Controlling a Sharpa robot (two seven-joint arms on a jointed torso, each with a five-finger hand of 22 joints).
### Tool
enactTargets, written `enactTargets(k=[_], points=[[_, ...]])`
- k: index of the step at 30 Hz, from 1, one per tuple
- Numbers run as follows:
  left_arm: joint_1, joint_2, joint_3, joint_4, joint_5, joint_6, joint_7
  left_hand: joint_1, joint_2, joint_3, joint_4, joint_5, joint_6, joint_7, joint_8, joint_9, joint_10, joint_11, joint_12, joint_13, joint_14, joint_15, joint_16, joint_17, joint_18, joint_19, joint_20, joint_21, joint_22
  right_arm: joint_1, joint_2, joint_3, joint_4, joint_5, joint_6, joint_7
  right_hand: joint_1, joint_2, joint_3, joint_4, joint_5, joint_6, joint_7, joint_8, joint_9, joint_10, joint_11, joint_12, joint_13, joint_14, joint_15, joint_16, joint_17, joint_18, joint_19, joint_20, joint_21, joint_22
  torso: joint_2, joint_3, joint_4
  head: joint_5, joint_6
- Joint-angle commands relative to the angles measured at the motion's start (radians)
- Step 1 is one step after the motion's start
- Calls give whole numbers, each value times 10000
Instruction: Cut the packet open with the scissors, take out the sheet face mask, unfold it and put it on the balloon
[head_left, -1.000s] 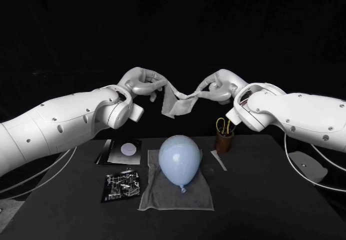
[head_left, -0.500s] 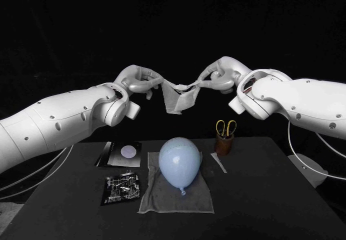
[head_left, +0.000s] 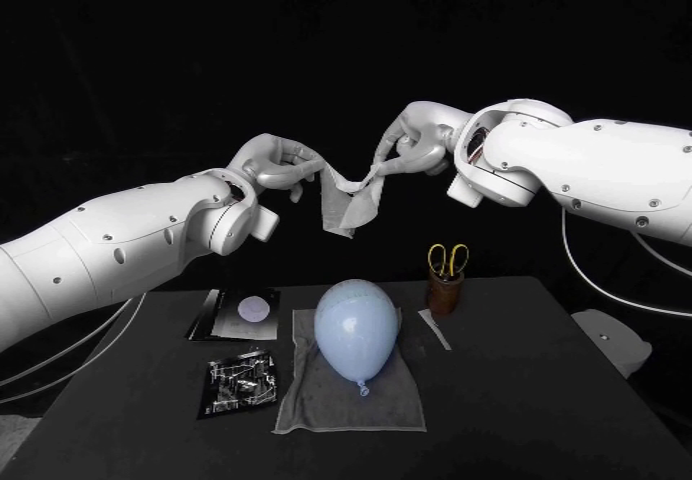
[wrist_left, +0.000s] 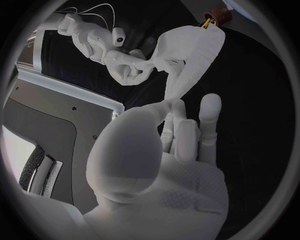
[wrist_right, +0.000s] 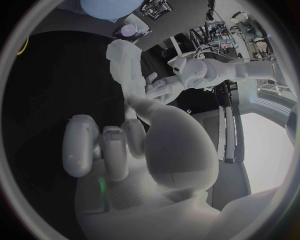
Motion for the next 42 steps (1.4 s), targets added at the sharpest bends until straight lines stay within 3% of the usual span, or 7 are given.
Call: enactTargets(k=[1,4,7,13,19,32,42], points=[[28,9,11,10,-27,-10,165,-27,86,76,-11,62,-8,-15,32,1744,35,-17,41,10,26,4,21,5,95,74,3,42,17,46,64,3,-44,-1006,1281,-664,21,49,4,-17,27,55,-26,70,14,114,-36,25,632,1064,-86,54,2634,-146,447,-16,17,1917,14,-12,-12,8,45],[45,-17,15,-46,4,-70,211,-27,86,76,-11,62,-8,-15,32,1744,35,-17,41,10,26,4,21,5,95,74,3,42,17,67,99,-14,-89,-1423,1365,-835,20,47,3,-17,27,56,-27,72,15,118,-37,35,640,1064,-84,54,2634,-147,448,-15,22,1918,11,-24,-8,15,-17],[130,-49,16,-137,58,-97,249,-27,86,78,-13,62,-9,-15,33,1745,34,-17,41,10,29,4,23,11,96,69,4,38,11,70,95,-33,-147,-1889,1264,-947,19,46,2,-17,27,57,-27,73,15,122,-37,46,648,1064,-84,54,2634,-149,450,-15,32,1921,11,-18,7,9,15],[227,-93,13,-246,-32,-68,273,-30,83,82,-17,62,-10,-16,34,1748,34,-18,42,10,43,4,28,34,93,77,4,48,25,54,76,-48,-198,-3283,421,-1073,21,30,-1,-25,27,79,-38,89,21,146,-44,104,691,1064,-80,54,2634,-170,475,-12,136,1949,-2,-26,-3,22,10],[268,-97,13,-268,-161,-39,327,-32,82,86,-21,62,-11,-16,34,1750,33,-19,43,11,36,4,26,21,93,77,4,50,26,46,98,-51,-227,-4045,50,-1250,22,25,-2,-28,27,91,-42,96,24,151,-46,111,696,1064,-79,54,2634,-176,484,-12,171,1958,11,-28,-9,8,5],[408,112,9,-529,-481,131,322,-33,81,89,-23,62,-11,-17,35,1751,32,-19,43,11,42,3,28,31,93,79,4,52,29,37,193,-47,-271,-4365,-1087,-1238,10,17,-6,-20,27,106,-46,106,27,158,-50,116,701,1064,-82,54,2634,-177,486,-13,174,1959,-11,-35,-6,27,35],[423,196,6,-464,-558,375,218,-46,75,100,-31,62,-15,-17,38,1759,30,-20,46,13,41,3,28,26,92,81,4,61,37,0,234,-54,-127,-3338,-591,-983,-4,15,-9,-7,27,103,-45,105,26,135,-49,41,650,1064,-84,54,2634,-152,455,-14,48,1926,-7,-28,-6,23,102]])
